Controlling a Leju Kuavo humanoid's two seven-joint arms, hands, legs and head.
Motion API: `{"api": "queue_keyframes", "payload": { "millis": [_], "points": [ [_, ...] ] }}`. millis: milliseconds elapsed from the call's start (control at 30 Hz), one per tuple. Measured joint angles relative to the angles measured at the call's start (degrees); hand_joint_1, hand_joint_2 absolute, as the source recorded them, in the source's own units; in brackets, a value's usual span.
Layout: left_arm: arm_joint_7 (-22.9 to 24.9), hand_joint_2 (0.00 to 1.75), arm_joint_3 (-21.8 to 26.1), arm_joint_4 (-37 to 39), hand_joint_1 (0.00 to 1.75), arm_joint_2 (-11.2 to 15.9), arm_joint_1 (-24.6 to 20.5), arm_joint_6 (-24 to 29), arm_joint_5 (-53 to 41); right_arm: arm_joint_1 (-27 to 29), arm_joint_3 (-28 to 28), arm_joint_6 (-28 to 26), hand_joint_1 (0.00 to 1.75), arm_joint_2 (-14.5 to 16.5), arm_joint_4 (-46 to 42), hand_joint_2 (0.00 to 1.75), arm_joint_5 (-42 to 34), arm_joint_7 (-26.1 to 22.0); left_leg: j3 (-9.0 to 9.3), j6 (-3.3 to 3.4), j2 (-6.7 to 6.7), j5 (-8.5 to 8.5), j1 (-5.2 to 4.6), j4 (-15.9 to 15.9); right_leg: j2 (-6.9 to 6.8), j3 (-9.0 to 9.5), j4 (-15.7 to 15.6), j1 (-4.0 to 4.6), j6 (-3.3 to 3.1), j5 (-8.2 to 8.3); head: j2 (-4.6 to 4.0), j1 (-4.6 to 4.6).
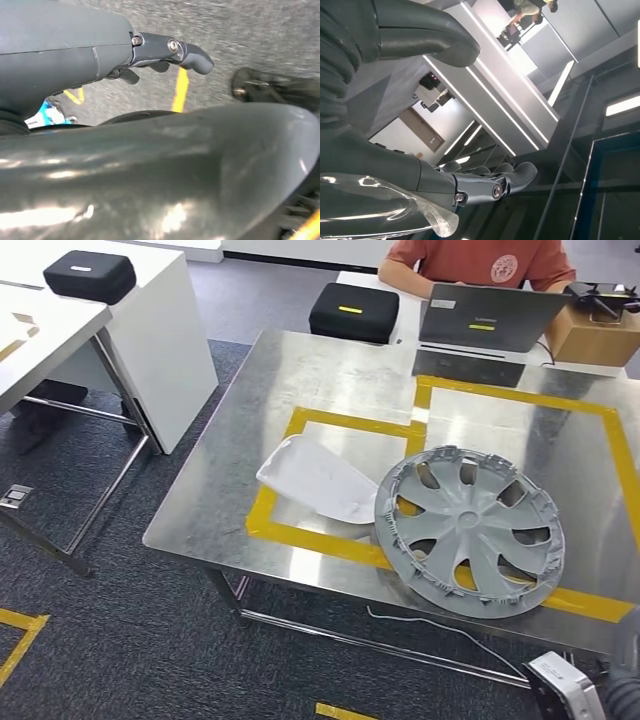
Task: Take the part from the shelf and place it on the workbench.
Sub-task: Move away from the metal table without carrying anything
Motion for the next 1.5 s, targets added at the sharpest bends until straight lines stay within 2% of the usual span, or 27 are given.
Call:
{"api": "queue_keyframes", "payload": {
  "millis": [33,100,167,200,267,367,433,500,533,600,667,733,767,800,867,933,1000,1033,1067,1133,1167,1233,1300,1367,1400,1433,1500],
  "points": [
    [0.0,0.0,0.1,0.15,0.0,0.03,-0.02,0.12,-0.01,0.08,0.01,0.08,0.0,0.0,0.08,1.75,-0.01,0.08,-0.98,-0.01,0.18,0.62,-0.02,0.18,-0.02,-0.4,3.08,-0.03,0.23,-1.24,0.0,-0.01],
    [0.0,0.0,0.26,0.37,0.0,0.08,-0.07,0.2,0.0,0.26,0.01,0.23,0.0,0.0,0.2,1.75,-0.01,0.26,-2.89,-0.22,0.47,1.74,-0.01,0.66,-0.13,1.42,3.89,-0.13,0.57,-0.09,0.0,-0.01],
    [0.09,0.0,0.37,0.57,0.0,0.12,-0.3,0.27,-0.02,0.41,0.01,0.61,0.0,0.0,0.27,1.75,-0.01,0.58,-4.59,-0.62,0.57,2.66,0.04,1.44,-0.42,7.2,-2.99,-0.32,0.76,2.53,0.0,-0.01],
    [0.15,0.0,0.42,0.67,0.0,0.14,-0.43,0.29,-0.08,0.47,0.01,0.92,0.0,0.0,0.28,1.75,0.0,0.81,-5.31,-0.89,0.55,3.07,-0.01,1.95,-0.49,10.43,-7.46,-0.31,0.64,2.8,0.0,-0.03],
    [0.25,0.0,0.54,0.84,0.0,0.21,-0.63,0.29,-0.28,0.75,-0.01,1.65,0.0,0.0,0.32,1.75,-0.01,1.37,-6.11,-1.52,0.52,3.95,-0.12,2.64,-0.57,13.56,-12.79,-0.16,-0.01,2.06,0.0,-0.07],
    [0.3,0.0,0.69,0.99,0.0,0.34,-0.6,0.29,-0.56,1.38,-0.05,2.31,0.0,0.01,0.43,1.75,0.0,1.94,-6.62,-2.58,0.37,4.42,0.06,2.88,-0.7,12.62,-13.34,-0.03,-1.7,2.83,0.0,0.0],
    [0.36,0.0,0.84,1.15,0.0,0.42,-0.55,0.3,-0.67,1.66,-0.08,3.23,0.0,0.02,0.56,1.75,-0.01,2.83,-7.52,-3.28,-0.08,0.05,0.29,6.06,-0.89,11.38,-13.5,-0.21,-2.69,4.21,0.0,-0.26],
    [0.4,0.0,1.05,1.28,0.0,0.49,-0.6,0.28,-0.8,2.05,-0.09,5.0,0.0,0.01,0.96,1.75,-0.01,4.66,-8.64,-3.76,-0.39,-6.51,0.52,12.93,-0.94,9.74,-13.44,-0.2,-3.03,5.62,0.0,-0.48],
    [0.42,0.0,1.14,1.33,0.0,0.52,-0.64,0.27,-0.91,2.32,-0.08,5.98,0.0,-0.01,1.35,1.75,-0.01,6.01,-8.86,-3.91,-0.42,-8.31,0.61,16.36,-0.94,8.98,-13.36,-0.19,-2.96,6.35,0.0,-0.49],
    [0.42,0.0,1.25,1.37,0.0,0.61,-0.71,0.26,-1.12,2.91,0.09,7.96,0.0,-0.25,2.74,1.75,-0.38,9.58,-7.43,-3.98,-0.45,-7.41,0.76,18.94,-0.97,7.28,-13.08,-0.19,-2.73,7.82,0.0,-0.53],
    [0.42,0.0,1.35,1.37,0.0,0.74,-0.79,0.3,-1.27,3.42,0.38,9.48,0.0,-0.85,4.99,1.75,-1.88,13.15,-2.55,-3.79,-0.56,-4.17,0.89,13.44,-0.94,5.53,-12.7,-0.23,-2.32,9.12,0.0,-0.58],
    [0.42,0.0,1.5,1.38,0.0,0.87,-0.96,0.34,-1.31,3.8,0.58,9.93,0.0,-1.53,7.44,1.75,-3.59,14.92,3.42,-3.33,-0.82,-3.87,0.79,4.31,-0.91,4.17,-12.25,-0.17,-1.66,10.16,0.0,-0.62],
    [0.42,0.0,1.57,1.39,0.0,0.91,-1.07,0.34,-1.34,3.89,0.67,10.0,0.0,-1.84,8.54,1.75,-4.15,15.25,5.13,-3.02,-0.95,-4.39,0.65,1.25,-0.92,3.76,-12.15,-0.17,-1.28,10.7,0.0,-0.64],
    [0.42,0.0,1.64,1.43,0.0,0.95,-1.16,0.39,-1.38,3.93,0.74,10.28,0.0,-2.09,9.55,1.75,-4.7,15.56,5.73,-2.65,-1.01,-4.76,0.45,-0.23,-0.94,3.49,-12.17,-0.22,-0.87,11.26,0.0,-0.66],
    [0.5,0.0,1.76,1.65,0.0,1.03,-1.29,0.67,-1.58,4.02,0.84,11.62,0.0,-2.49,11.92,1.75,-6.56,16.28,4.84,-1.69,-0.83,-3.93,0.3,-0.61,-0.89,3.08,-12.38,-0.43,-0.14,12.01,0.0,-0.64],
    [0.69,0.0,1.93,1.91,0.0,1.14,-1.46,1.08,-1.86,4.1,0.6,12.99,0.0,-2.7,15.6,1.75,-9.84,16.55,3.34,-0.65,-0.49,-2.42,0.39,-0.91,-0.71,1.79,-10.29,-0.53,0.33,9.01,0.0,-0.48],
    [0.84,0.0,2.05,2.13,0.0,1.28,-1.59,1.27,-2.22,3.89,-0.13,13.0,0.0,-2.78,21.18,1.75,-13.25,15.52,1.42,-0.07,-0.3,-0.86,0.32,-0.92,-0.6,-0.27,-3.69,-0.55,0.62,2.88,0.0,-0.23],
    [0.87,0.0,2.08,2.22,0.0,1.36,-1.61,1.3,-2.36,3.76,-0.58,12.61,0.0,-2.78,23.95,1.75,-14.41,14.84,0.4,0.0,-0.26,-0.1,0.2,-0.83,-0.6,-0.98,0.14,-0.55,0.74,0.7,0.0,-0.16],
    [0.87,0.0,2.1,2.3,0.0,1.43,-1.62,1.31,-2.46,3.64,-1.09,12.23,0.0,-2.78,26.58,1.75,-15.2,14.27,-0.63,0.02,-0.22,0.6,0.07,-0.67,-0.59,-1.07,2.95,-0.55,0.81,-0.06,0.0,-0.12],
    [0.98,0.0,2.13,2.43,0.0,1.57,-1.64,1.4,-2.57,3.36,-2.05,12.49,0.0,-2.74,30.67,1.75,-16.55,13.52,-2.54,-0.15,-0.15,1.75,-0.07,-0.23,-0.6,1.65,2.71,-0.55,0.79,1.89,0.0,-0.14],
    [1.1,0.0,2.14,2.52,0.0,1.64,-1.69,1.5,-2.71,3.03,-2.56,13.0,0.0,-2.7,32.71,1.75,-17.55,12.97,-3.29,-0.33,-0.13,2.22,-0.08,0.04,-0.62,4.53,-0.5,-0.57,0.77,3.39,0.0,-0.15],
    [1.53,0.0,2.15,2.72,0.0,1.85,-1.81,1.85,-3.12,1.49,-4.15,13.66,0.0,-2.52,38.74,1.75,-21.03,10.58,-4.42,-0.86,-0.1,3.04,-0.26,0.63,-0.57,11.12,-9.57,-0.6,0.64,3.99,0.0,-0.18],
    [1.89,0.0,2.15,2.91,0.0,2.15,-1.91,2.24,-3.66,-1.27,-6.6,12.55,0.0,-2.29,48.45,1.75,-25.08,6.95,-4.95,-1.4,-0.09,3.9,-0.42,1.01,-0.48,14.13,-14.59,-0.45,0.17,3.0,0.0,-0.31],
    [2.08,0.0,2.15,3.13,0.0,2.54,-2.01,2.48,-4.28,-5.05,-9.4,10.7,0.0,-2.16,60.82,1.75,-28.17,3.34,-5.17,-1.93,-0.12,4.45,-0.27,1.13,-0.57,13.6,-14.82,-0.29,-0.7,3.28,0.0,-0.36],
    [2.16,0.0,2.15,3.22,0.0,2.73,-2.06,2.56,-4.61,-7.22,-10.75,10.05,0.0,-2.16,67.42,1.75,-29.26,1.92,-5.45,-2.27,-0.21,3.7,-0.15,1.61,-0.65,13.1,-14.71,-0.29,-1.22,3.64,0.0,-0.38],
    [2.21,0.0,2.14,3.31,0.0,2.9,-2.1,2.64,-4.95,-9.41,-12.07,9.92,0.0,-2.17,74.03,1.75,-30.19,1.06,-5.95,-2.66,-0.3,1.91,-0.03,3.05,-0.77,12.56,-14.63,-0.32,-1.78,4.09,0.0,-0.45],
    [2.18,0.0,2.12,3.48,0.0,3.17,-2.17,2.74,-5.61,-13.23,-14.39,11.22,0.0,-2.2,85.69,1.75,-31.39,1.18,-7.67,-3.29,-0.46,-3.93,0.16,9.42,-0.95,11.28,-14.45,-0.23,-2.55,5.13,0.0,-0.63]
  ]
}}
